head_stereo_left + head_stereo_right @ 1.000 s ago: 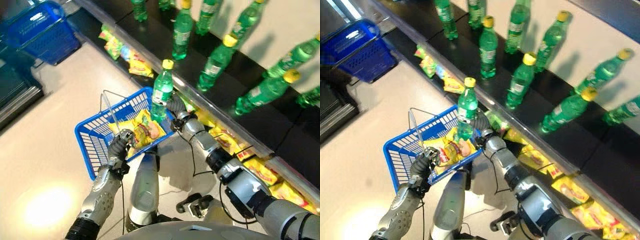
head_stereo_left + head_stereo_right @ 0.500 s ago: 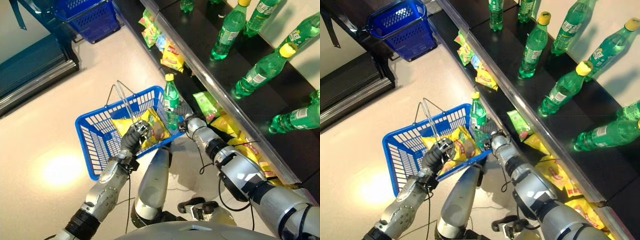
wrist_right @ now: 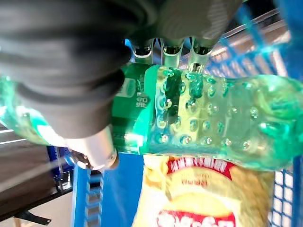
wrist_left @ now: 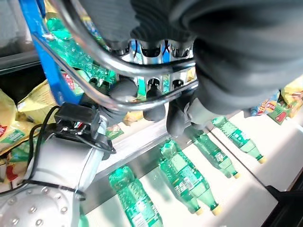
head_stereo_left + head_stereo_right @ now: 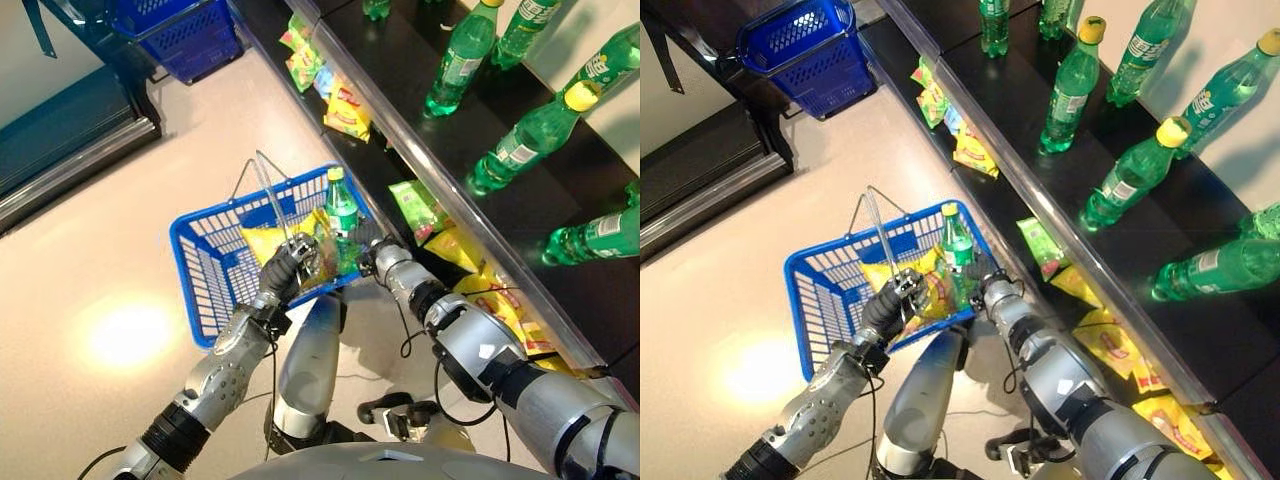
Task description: Pick up the snacks into the basket
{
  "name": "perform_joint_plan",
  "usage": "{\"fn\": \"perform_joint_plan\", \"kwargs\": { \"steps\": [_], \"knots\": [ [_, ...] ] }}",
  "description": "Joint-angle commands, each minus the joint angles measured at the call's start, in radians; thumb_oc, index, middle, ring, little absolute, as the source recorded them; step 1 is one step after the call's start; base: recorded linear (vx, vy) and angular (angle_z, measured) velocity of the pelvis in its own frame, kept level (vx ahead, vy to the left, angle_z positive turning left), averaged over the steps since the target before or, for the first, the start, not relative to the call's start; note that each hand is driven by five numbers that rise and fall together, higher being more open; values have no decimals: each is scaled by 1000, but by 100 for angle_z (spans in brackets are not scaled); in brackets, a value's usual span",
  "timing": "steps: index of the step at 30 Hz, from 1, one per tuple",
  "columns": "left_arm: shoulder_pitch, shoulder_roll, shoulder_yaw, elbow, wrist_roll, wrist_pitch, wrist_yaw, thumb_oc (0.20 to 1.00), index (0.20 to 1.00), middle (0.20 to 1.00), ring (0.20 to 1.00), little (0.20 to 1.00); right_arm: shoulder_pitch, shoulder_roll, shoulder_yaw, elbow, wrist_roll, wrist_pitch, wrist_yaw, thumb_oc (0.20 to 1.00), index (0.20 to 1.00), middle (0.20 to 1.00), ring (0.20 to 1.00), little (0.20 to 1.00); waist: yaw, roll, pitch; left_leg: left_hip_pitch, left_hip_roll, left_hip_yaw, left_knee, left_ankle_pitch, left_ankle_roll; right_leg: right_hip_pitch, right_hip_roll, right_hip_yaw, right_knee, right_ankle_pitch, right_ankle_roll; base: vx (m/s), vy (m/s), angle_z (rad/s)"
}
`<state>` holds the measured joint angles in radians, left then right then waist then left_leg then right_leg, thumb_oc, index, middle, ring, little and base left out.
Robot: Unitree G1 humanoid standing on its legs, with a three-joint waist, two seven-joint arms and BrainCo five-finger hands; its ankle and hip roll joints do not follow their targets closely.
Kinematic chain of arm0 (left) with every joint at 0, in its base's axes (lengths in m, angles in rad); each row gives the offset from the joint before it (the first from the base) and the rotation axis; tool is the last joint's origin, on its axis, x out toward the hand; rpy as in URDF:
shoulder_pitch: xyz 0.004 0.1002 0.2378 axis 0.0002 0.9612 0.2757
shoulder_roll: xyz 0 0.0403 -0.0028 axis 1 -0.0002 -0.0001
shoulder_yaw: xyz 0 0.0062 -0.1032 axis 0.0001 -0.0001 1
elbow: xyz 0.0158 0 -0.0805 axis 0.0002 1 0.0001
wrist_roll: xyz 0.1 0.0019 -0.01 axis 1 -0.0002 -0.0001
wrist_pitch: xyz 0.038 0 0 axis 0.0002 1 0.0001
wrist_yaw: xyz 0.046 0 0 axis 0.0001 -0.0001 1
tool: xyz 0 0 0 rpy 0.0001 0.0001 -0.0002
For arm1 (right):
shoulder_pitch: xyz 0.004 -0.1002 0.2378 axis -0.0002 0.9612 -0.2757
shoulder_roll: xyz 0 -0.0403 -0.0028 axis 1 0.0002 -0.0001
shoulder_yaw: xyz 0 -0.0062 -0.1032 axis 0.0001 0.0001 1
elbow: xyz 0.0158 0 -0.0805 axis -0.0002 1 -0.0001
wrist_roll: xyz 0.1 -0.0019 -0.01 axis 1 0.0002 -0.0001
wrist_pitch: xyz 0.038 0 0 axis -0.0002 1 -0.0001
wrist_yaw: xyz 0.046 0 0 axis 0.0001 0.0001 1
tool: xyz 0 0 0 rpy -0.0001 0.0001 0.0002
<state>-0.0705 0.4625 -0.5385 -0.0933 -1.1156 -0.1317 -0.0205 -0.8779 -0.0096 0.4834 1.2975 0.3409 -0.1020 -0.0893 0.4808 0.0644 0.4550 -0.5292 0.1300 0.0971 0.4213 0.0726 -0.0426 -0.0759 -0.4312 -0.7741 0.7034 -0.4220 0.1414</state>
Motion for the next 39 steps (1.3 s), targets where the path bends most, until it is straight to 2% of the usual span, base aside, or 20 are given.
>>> {"fn": "perform_joint_plan", "kwargs": {
  "steps": [1,3,5,7,12,16,23,24,25,39],
  "knots": [
    [-93,-47,-43,-246,-6,-39,-96,200,200,200,200,200,-50,82,-7,-28,-8,-38,50,200,200,200,200,200,8,58,-51,-29,66,4,91,-89,-15,-151,-14,26,-30,224,1,0,0,0],
    [-101,-48,-56,-244,-12,-33,-102,200,200,200,200,200,-44,80,-16,-29,35,-37,65,200,200,200,200,200,10,59,-52,-31,65,2,92,-88,-16,-150,-15,24,-31,224,3,0,0,0],
    [-107,-52,-71,-238,-26,-25,-115,200,200,200,200,200,-27,71,-43,-53,150,-44,94,200,200,200,200,200,13,60,-55,-34,62,-1,88,-88,-16,-150,-18,20,-29,224,7,0,0,0],
    [-108,-52,-76,-236,-32,-21,-119,200,200,200,200,200,-24,67,-44,-56,168,-44,104,200,200,200,200,200,15,60,-56,-33,61,-2,86,-87,-16,-149,-19,18,-27,223,7,18,9,4],
    [-121,-36,-100,-248,-36,-14,-124,200,200,200,200,200,-65,63,46,-37,-19,-43,86,200,200,200,200,200,22,61,-59,-41,56,-4,92,-88,-14,-155,-20,22,-28,227,8,1,3,1],
    [-135,-34,-119,-263,-42,-4,-123,200,200,200,200,200,-99,75,72,20,-143,-21,76,200,200,200,200,200,20,65,-57,-47,54,-5,93,-86,-12,-163,-23,22,-20,228,9,0,0,0],
    [-153,-42,-137,-280,-56,15,-114,200,200,200,200,200,-103,82,57,108,-242,22,68,200,200,200,200,200,16,68,-52,-53,49,-8,94,-86,-7,-170,-24,21,-17,230,12,-4,3,7],
    [-160,-43,-138,-283,-57,24,-116,200,200,200,200,200,-100,80,49,135,-255,42,80,881,881,881,881,881,16,69,-52,-53,48,-7,93,-87,-7,-172,-26,21,-16,232,13,4,2,4],
    [-163,-40,-139,-285,-53,29,-116,200,200,200,200,200,-93,77,47,155,-265,58,95,1000,1000,1000,1000,1000,19,68,-54,-54,47,-8,92,-87,-6,-171,-27,20,-16,232,13,5,2,4],
    [-160,-42,-127,-291,-58,37,-106,200,200,200,200,200,-88,36,-9,175,-271,73,58,1000,1000,1000,1000,1000,-1,55,-64,-49,48,4,98,-99,-3,-174,-34,28,-9,239,21,0,0,0]
  ]
}}
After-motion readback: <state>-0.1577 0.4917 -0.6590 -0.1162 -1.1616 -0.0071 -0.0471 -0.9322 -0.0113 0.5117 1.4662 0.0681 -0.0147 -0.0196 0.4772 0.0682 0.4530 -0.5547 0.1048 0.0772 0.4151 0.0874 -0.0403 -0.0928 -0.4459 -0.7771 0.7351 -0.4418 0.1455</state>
